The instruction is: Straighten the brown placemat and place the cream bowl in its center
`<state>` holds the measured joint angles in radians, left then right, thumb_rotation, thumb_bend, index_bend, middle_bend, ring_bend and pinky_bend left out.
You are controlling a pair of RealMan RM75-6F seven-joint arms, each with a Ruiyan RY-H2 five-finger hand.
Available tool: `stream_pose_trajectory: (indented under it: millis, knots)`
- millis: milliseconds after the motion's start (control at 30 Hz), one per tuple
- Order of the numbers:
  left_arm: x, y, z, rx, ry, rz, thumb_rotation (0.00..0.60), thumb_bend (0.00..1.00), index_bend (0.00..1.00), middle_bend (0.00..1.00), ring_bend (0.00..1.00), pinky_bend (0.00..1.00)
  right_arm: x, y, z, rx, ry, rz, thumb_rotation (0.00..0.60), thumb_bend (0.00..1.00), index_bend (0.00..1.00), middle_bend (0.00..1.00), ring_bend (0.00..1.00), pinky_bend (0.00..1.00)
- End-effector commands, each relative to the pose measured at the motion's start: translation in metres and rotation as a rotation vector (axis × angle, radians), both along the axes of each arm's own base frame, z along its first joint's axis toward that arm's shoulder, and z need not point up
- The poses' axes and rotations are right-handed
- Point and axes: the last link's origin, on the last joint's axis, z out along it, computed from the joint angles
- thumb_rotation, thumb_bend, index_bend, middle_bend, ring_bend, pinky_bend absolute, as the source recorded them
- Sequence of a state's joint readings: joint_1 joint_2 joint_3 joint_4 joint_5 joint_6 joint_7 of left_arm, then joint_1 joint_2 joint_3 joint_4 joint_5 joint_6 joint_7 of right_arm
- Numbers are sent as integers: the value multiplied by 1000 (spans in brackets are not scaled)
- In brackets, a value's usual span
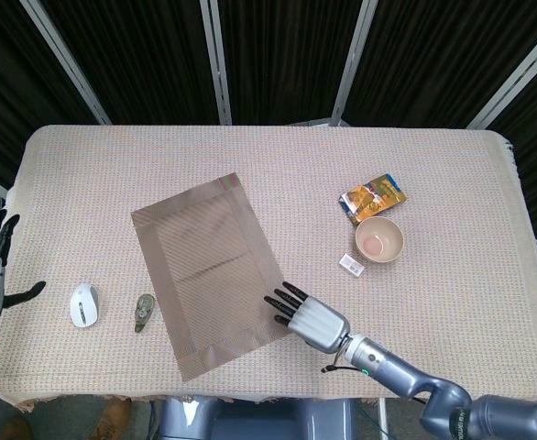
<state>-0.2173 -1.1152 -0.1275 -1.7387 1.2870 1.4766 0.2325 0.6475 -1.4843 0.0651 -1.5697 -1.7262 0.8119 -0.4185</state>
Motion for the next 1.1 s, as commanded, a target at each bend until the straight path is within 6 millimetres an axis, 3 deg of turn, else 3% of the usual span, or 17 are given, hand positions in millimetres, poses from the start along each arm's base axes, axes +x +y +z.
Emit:
stream_pose_trajectory:
  millis: [33,300,1100]
  knots:
    - [-1,1,-1,-7,-1,2,600,0,0,0,0,0,3,-9,-13,-23,28,20,600,174,290,0,0,0]
    - [-2,4,-2,-16,-6,8,600,0,0,0,0,0,-1,-14,-27,-17,34,-30,600,174,291,0,0,0]
    - [-4,3,-5,-34,-6,14,600,0,0,0,0,0,-8,-17,-36,-36,13,-49,600,173,273,0,0,0]
